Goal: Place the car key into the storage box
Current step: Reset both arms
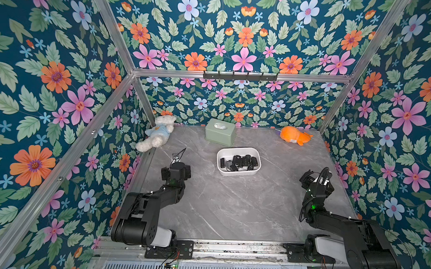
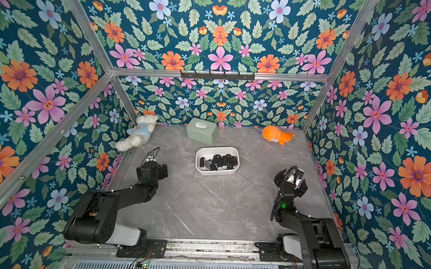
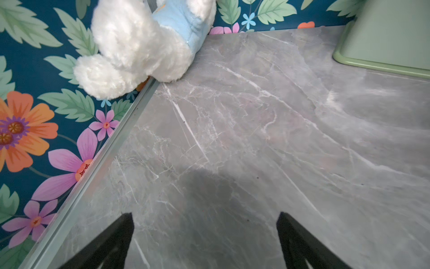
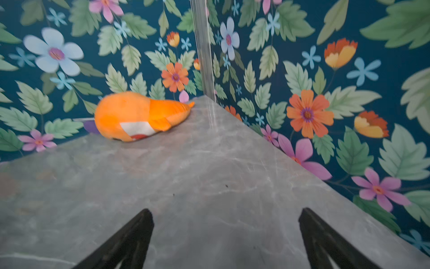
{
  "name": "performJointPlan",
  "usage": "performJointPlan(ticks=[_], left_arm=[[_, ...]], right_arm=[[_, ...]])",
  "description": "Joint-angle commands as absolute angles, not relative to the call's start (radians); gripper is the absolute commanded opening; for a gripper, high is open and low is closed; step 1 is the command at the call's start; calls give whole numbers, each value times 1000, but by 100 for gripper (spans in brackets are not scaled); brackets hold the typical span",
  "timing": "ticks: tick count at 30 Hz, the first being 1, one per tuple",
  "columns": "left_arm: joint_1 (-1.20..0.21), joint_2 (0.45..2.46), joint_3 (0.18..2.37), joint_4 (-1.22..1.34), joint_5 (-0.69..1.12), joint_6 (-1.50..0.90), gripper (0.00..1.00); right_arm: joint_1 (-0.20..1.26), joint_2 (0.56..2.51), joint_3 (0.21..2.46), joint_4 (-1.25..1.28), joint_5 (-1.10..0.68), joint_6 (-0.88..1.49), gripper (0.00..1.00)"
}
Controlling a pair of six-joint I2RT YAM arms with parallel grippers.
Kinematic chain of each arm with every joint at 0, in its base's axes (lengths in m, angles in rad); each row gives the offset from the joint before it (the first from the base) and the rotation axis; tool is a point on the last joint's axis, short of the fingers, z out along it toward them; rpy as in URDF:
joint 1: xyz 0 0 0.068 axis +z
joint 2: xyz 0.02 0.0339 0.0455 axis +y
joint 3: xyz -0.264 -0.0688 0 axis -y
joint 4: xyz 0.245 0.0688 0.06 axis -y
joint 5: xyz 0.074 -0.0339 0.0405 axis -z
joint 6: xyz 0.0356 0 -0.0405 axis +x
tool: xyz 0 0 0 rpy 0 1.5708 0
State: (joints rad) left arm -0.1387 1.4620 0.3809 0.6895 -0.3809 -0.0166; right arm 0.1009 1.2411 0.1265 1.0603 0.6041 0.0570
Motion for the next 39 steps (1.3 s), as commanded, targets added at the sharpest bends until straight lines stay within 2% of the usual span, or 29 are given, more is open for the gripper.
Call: performJointPlan(ticks=[1, 4, 6, 8, 10, 11, 12, 13, 15, 17, 19, 21, 23, 39], left_arm=[[-123, 1494, 350, 1005, -354, 17, 99], [-112, 1562, 350, 1087, -317, 27, 100], [-92, 1559, 362, 1049, -303, 1, 100], [-66, 1568, 294, 1168, -274, -27, 100], [-60, 1633, 236, 1381, -264, 0, 100], [-58, 1591, 266, 1232, -251, -23, 100], [-50, 1598, 289, 1205, -241, -32, 100], [-42, 1614, 277, 1265, -225, -22, 100], [-41, 1596, 286, 1203, -221, -33, 100], [-41, 1604, 281, 1234, -228, -27, 100], [-48, 1597, 281, 1220, -232, -25, 100], [-46, 1601, 279, 1232, -234, -23, 100], [-46, 1600, 280, 1229, -232, -23, 100], [-46, 1599, 282, 1222, -227, -23, 100]], right_arm=[[99, 1235, 127, 1132, 599, 20, 99], [99, 1238, 91, 1227, 490, 56, 99], [90, 1331, 100, 1304, 518, 73, 99], [81, 1421, 118, 1383, 444, 27, 99], [49, 1401, 138, 1267, 385, 86, 99], [30, 1459, 106, 1419, 380, 82, 99], [33, 1483, 96, 1479, 386, 62, 99], [41, 1435, 125, 1320, 389, 82, 99], [37, 1477, 107, 1452, 387, 60, 99], [39, 1434, 127, 1317, 384, 85, 99], [39, 1469, 110, 1427, 391, 62, 99], [41, 1439, 122, 1341, 388, 80, 99], [40, 1460, 113, 1404, 391, 67, 99], [41, 1457, 115, 1390, 390, 71, 99]])
